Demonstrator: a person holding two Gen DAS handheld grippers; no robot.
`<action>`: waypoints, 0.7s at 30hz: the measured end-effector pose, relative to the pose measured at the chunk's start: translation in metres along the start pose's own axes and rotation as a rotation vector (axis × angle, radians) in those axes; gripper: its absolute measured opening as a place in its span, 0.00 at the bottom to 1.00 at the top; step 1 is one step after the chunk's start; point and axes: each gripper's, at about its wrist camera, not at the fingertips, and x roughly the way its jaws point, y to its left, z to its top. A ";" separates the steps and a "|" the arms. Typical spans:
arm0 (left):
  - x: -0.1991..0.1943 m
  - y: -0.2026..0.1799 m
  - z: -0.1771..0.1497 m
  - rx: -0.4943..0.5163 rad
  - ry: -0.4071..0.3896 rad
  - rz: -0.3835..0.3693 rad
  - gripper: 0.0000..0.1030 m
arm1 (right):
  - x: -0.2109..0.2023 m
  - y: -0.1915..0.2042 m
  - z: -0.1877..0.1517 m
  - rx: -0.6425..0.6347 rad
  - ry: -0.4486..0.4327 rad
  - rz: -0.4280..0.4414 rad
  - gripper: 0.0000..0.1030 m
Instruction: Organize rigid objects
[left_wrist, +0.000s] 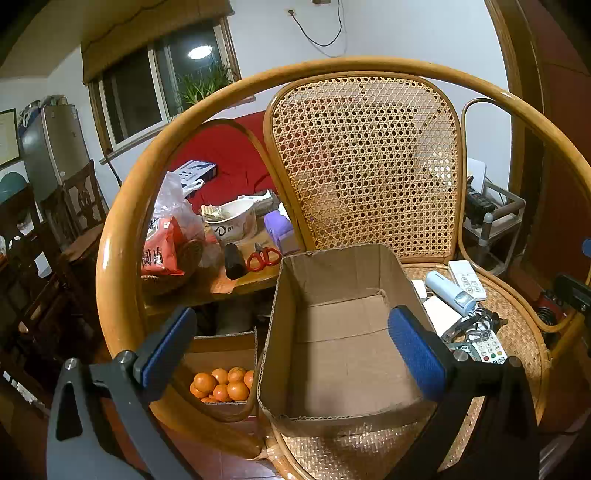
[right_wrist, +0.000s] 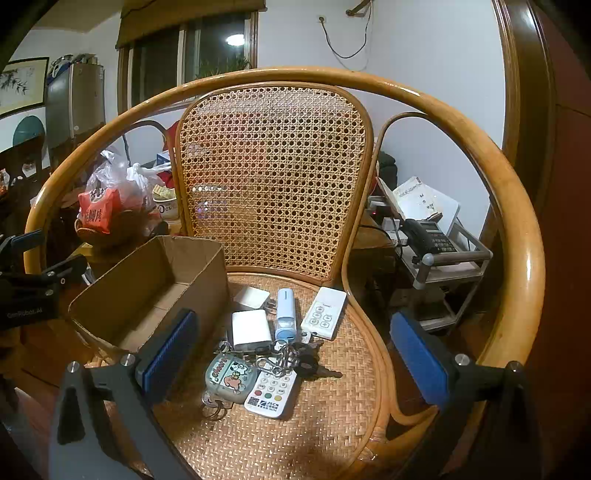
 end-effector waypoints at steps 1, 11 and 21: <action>0.000 0.000 0.000 0.001 0.002 0.001 1.00 | 0.000 0.000 0.000 0.000 0.000 0.001 1.00; 0.002 0.000 -0.001 -0.001 0.010 0.003 1.00 | 0.000 0.002 0.001 -0.009 0.000 -0.003 1.00; 0.002 0.001 -0.002 0.003 0.014 0.004 1.00 | 0.000 0.002 0.001 -0.010 0.000 -0.001 1.00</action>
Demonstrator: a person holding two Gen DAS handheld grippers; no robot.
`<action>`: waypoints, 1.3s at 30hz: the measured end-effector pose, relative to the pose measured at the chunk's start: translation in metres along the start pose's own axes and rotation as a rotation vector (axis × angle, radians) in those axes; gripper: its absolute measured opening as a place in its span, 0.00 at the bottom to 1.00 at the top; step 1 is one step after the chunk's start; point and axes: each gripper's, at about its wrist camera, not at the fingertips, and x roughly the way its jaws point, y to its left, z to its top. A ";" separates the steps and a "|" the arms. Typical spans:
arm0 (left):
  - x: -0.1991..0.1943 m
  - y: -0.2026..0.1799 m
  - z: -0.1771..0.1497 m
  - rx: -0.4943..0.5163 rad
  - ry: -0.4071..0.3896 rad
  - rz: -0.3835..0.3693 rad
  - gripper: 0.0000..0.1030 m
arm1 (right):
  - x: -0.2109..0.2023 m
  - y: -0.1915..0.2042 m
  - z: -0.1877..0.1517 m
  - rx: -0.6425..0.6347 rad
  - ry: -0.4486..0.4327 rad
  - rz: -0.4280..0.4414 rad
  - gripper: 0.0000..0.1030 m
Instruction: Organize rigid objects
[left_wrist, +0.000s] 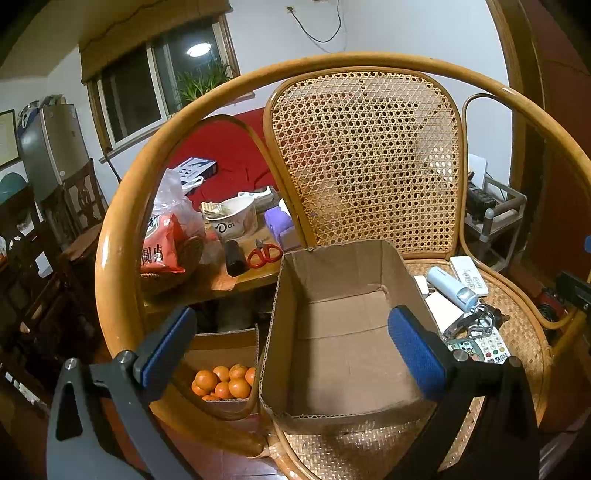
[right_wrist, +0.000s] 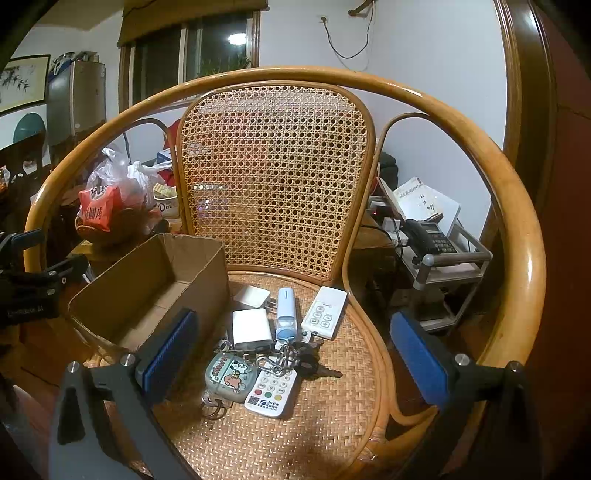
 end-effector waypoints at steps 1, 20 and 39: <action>0.000 0.000 0.000 0.000 0.001 0.000 1.00 | 0.000 0.000 0.000 0.000 0.000 -0.001 1.00; 0.001 0.000 -0.001 0.002 0.007 0.006 1.00 | 0.001 0.001 0.000 -0.004 0.002 0.001 1.00; 0.037 0.000 0.025 -0.010 0.065 0.021 1.00 | 0.023 0.006 0.004 -0.013 0.049 0.065 1.00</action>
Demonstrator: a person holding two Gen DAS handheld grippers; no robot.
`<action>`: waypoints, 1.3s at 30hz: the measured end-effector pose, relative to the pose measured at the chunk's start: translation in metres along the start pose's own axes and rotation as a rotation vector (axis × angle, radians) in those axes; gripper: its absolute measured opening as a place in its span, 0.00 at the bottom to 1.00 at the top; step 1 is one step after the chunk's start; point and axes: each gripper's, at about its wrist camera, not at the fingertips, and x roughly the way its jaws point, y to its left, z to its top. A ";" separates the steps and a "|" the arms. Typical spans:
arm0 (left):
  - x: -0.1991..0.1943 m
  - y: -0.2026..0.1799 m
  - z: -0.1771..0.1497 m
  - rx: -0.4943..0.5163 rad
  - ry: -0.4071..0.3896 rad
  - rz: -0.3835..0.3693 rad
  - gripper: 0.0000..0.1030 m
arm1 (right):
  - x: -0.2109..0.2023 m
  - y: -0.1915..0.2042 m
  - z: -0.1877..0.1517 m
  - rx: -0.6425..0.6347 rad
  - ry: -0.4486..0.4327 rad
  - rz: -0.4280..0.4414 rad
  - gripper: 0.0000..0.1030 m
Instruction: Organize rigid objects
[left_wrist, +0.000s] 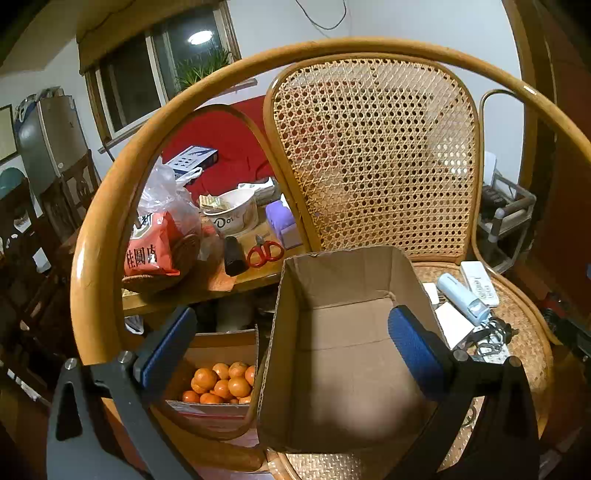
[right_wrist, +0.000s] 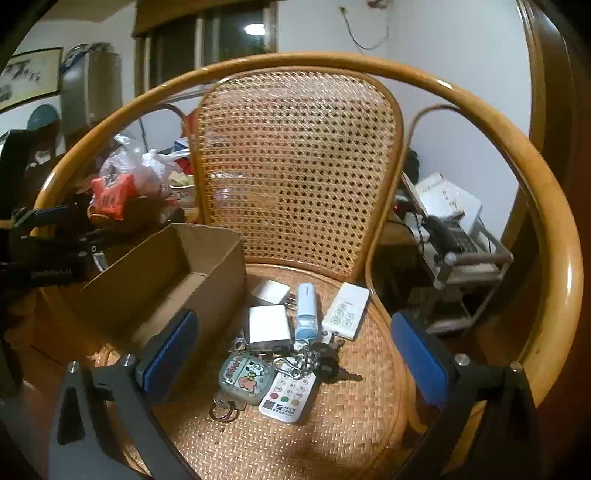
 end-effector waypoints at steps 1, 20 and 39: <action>0.002 -0.002 0.001 0.005 0.004 0.001 1.00 | 0.001 -0.001 0.000 0.010 0.004 -0.005 1.00; 0.060 -0.017 0.046 0.040 0.152 -0.009 1.00 | 0.046 -0.029 0.011 0.138 0.130 0.017 1.00; 0.119 0.026 0.011 -0.066 0.349 -0.032 0.70 | 0.097 -0.043 -0.006 0.172 0.291 0.034 1.00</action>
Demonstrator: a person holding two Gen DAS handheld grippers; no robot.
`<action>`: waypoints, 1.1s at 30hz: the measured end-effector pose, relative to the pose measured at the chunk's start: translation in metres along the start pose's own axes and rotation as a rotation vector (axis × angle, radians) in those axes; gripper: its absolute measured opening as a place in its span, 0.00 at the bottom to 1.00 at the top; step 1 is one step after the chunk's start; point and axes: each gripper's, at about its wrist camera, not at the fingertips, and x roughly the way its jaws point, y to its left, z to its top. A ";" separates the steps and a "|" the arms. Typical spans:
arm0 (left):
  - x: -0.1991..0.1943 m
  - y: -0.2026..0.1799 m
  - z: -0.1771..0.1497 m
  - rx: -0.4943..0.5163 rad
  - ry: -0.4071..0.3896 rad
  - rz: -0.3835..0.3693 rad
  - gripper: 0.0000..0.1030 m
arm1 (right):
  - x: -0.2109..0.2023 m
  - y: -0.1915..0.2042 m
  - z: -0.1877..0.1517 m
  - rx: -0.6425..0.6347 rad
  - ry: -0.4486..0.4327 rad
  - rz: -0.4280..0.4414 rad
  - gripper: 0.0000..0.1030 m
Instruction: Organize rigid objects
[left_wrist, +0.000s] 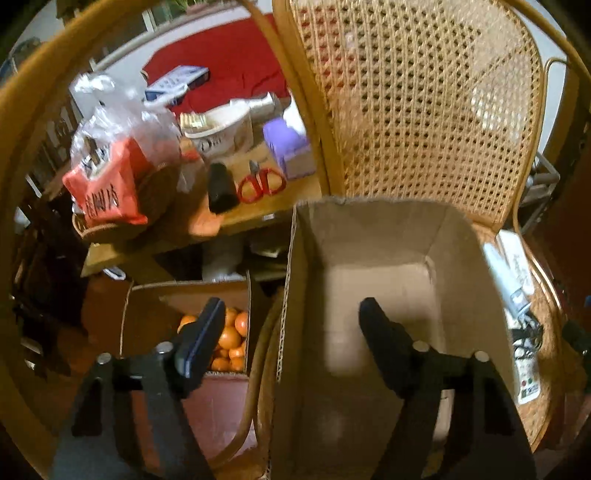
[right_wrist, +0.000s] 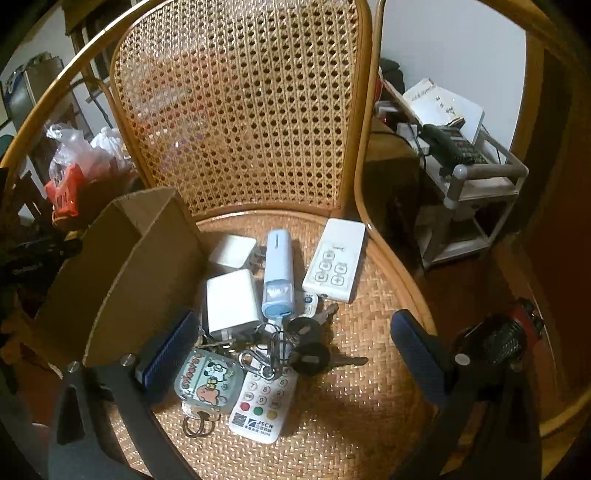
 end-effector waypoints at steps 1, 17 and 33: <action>0.003 0.002 -0.001 -0.006 0.009 0.008 0.70 | 0.003 0.001 -0.001 -0.005 0.009 -0.002 1.00; 0.036 0.013 -0.018 0.034 0.107 -0.029 0.16 | 0.039 0.000 -0.007 -0.005 0.146 0.003 0.86; 0.039 0.008 -0.022 0.066 0.108 -0.025 0.10 | 0.037 -0.001 -0.014 0.031 0.157 0.057 0.07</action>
